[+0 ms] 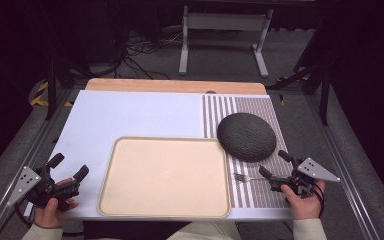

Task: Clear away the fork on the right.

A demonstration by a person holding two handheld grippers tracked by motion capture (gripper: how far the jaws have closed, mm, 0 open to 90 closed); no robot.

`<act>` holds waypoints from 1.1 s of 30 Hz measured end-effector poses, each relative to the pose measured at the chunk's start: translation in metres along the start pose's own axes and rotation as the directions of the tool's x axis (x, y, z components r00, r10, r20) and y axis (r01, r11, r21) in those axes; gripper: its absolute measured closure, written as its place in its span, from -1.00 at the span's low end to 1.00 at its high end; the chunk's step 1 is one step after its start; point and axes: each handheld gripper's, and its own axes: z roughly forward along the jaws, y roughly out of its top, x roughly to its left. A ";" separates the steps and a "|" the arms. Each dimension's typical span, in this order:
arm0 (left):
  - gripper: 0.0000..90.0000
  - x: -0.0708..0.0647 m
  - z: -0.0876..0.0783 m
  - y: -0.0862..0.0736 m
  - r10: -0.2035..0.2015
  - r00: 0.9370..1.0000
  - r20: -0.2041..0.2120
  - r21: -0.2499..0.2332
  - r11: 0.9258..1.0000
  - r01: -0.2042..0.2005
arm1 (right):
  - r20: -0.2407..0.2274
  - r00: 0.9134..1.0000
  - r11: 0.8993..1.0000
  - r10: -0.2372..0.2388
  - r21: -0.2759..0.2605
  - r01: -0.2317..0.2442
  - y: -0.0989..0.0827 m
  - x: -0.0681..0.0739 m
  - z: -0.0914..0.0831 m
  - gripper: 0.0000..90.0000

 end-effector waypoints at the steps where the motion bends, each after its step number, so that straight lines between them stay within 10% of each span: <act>1: -0.97 0.000 0.000 0.000 0.001 1.000 0.001 0.001 1.000 -0.001 | -0.002 1.000 1.000 0.003 -0.001 -0.003 0.000 0.000 0.000 -0.93; 23: -0.96 0.001 0.000 0.000 -0.002 1.000 0.000 0.003 1.000 0.002 | -0.115 0.993 0.995 -0.029 0.088 0.040 0.034 -0.001 0.026 -0.98; 33: -0.96 0.000 0.001 -0.001 -0.008 1.000 0.001 0.004 1.000 0.008 | -0.163 0.979 0.963 -0.121 0.221 0.156 0.050 -0.002 0.034 -0.96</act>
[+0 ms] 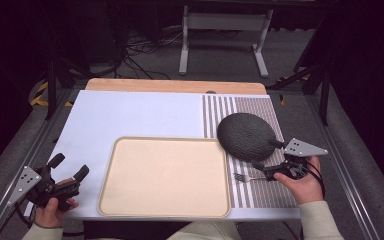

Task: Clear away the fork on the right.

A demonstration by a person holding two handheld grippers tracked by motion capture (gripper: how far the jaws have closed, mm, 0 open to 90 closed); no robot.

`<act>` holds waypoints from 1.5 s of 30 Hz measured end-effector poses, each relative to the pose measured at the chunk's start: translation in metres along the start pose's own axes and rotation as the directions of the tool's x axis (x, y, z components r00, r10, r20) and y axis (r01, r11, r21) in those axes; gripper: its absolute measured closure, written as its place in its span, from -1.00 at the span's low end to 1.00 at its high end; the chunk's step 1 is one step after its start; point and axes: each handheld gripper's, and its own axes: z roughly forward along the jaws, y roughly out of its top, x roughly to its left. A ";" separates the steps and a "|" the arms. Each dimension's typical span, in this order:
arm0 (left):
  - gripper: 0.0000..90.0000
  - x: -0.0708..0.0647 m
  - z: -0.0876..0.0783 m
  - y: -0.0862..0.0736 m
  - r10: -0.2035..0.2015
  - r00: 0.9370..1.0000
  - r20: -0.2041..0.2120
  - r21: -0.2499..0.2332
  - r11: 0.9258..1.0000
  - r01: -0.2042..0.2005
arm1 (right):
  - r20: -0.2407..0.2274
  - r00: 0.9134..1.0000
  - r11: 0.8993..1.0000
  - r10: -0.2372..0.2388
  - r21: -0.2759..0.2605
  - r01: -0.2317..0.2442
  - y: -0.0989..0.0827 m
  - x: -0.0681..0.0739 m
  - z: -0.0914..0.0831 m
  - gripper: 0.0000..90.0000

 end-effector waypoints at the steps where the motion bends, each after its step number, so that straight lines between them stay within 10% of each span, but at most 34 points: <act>1: -0.96 0.000 0.000 0.000 0.000 1.000 0.000 0.000 1.000 0.000 | -0.006 1.000 1.000 -0.011 0.025 0.011 0.002 0.000 0.000 -0.96; 17: -0.96 0.000 0.000 0.000 -0.002 1.000 -0.001 0.001 1.000 0.002 | -0.092 0.988 0.947 -0.125 0.285 0.147 0.022 -0.001 0.010 -0.92; 45: -0.96 0.001 0.000 0.000 0.000 1.000 -0.001 0.004 1.000 0.000 | -0.203 0.955 0.802 -0.217 0.522 0.292 0.032 -0.004 0.025 -0.87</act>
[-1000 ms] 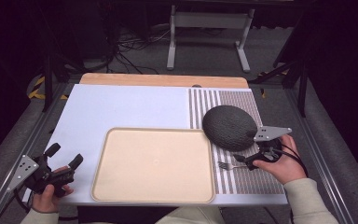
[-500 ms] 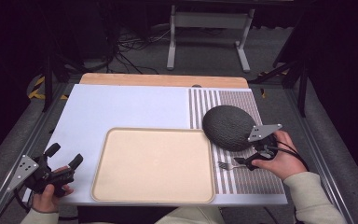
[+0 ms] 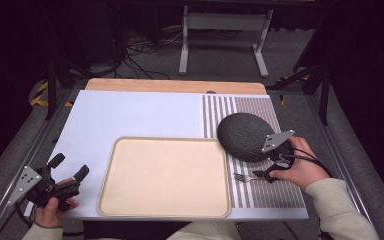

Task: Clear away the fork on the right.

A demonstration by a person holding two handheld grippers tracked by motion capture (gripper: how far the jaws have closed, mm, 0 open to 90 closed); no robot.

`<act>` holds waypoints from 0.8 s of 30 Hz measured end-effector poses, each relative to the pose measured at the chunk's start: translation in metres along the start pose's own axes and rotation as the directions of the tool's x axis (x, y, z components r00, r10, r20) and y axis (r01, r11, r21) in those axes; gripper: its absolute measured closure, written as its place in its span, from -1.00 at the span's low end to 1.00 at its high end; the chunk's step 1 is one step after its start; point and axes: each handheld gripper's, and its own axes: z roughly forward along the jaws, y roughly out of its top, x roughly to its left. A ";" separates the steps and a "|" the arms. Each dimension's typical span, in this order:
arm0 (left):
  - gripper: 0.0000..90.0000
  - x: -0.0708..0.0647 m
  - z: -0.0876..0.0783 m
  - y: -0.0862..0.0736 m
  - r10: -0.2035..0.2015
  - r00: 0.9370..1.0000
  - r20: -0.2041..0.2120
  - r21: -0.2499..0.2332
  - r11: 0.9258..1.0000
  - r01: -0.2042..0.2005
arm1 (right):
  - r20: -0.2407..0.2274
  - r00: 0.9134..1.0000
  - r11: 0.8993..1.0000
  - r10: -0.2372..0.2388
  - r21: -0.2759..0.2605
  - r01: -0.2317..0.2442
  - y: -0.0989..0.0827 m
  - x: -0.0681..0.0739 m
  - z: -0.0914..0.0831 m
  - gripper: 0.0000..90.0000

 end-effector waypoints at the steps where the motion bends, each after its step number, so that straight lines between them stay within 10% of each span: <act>1: -0.96 0.000 0.000 0.000 0.000 1.000 0.000 0.000 1.000 0.000 | -0.004 1.000 1.000 -0.001 0.008 0.001 0.000 0.000 0.000 -0.87; 24: -0.96 0.000 0.000 0.000 -0.001 1.000 0.000 -0.002 1.000 0.001 | -0.074 0.996 0.987 -0.059 0.146 0.069 0.008 -0.003 0.008 -0.84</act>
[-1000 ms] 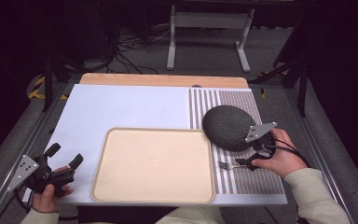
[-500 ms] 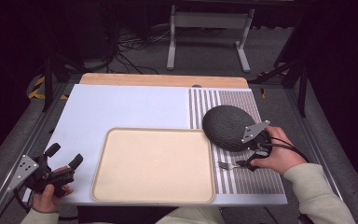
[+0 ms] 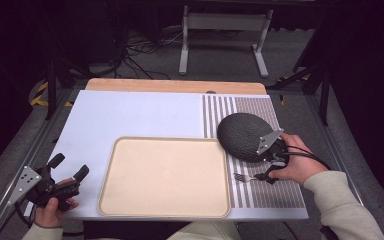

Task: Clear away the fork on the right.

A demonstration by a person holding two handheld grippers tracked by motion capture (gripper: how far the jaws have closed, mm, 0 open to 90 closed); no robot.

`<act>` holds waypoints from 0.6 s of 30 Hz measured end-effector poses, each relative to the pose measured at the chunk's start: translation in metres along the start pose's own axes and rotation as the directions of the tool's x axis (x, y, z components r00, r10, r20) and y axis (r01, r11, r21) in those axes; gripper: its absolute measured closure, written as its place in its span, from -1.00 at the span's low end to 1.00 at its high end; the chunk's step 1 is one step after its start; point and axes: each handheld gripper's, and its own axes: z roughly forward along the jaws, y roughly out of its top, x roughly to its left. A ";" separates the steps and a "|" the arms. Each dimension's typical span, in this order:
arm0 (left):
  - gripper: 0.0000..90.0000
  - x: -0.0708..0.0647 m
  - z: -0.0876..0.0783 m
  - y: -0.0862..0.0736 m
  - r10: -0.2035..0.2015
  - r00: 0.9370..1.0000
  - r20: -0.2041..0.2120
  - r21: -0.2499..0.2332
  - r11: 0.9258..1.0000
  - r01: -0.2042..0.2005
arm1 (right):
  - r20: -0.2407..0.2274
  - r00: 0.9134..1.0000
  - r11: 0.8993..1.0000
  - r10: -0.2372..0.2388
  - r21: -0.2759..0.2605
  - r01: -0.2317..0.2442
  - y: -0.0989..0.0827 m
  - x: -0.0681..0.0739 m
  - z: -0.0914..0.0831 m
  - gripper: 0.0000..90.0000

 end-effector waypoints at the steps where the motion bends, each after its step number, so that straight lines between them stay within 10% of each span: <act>1: -0.96 0.000 0.000 0.000 0.000 1.000 -0.001 0.001 1.000 0.000 | -0.010 1.000 1.000 0.005 0.007 -0.005 0.000 0.000 0.001 -0.83; 18: -0.96 0.001 0.000 0.000 0.002 1.000 0.001 0.002 1.000 -0.002 | -0.135 0.982 0.969 -0.130 0.192 0.155 0.000 0.004 0.022 -0.35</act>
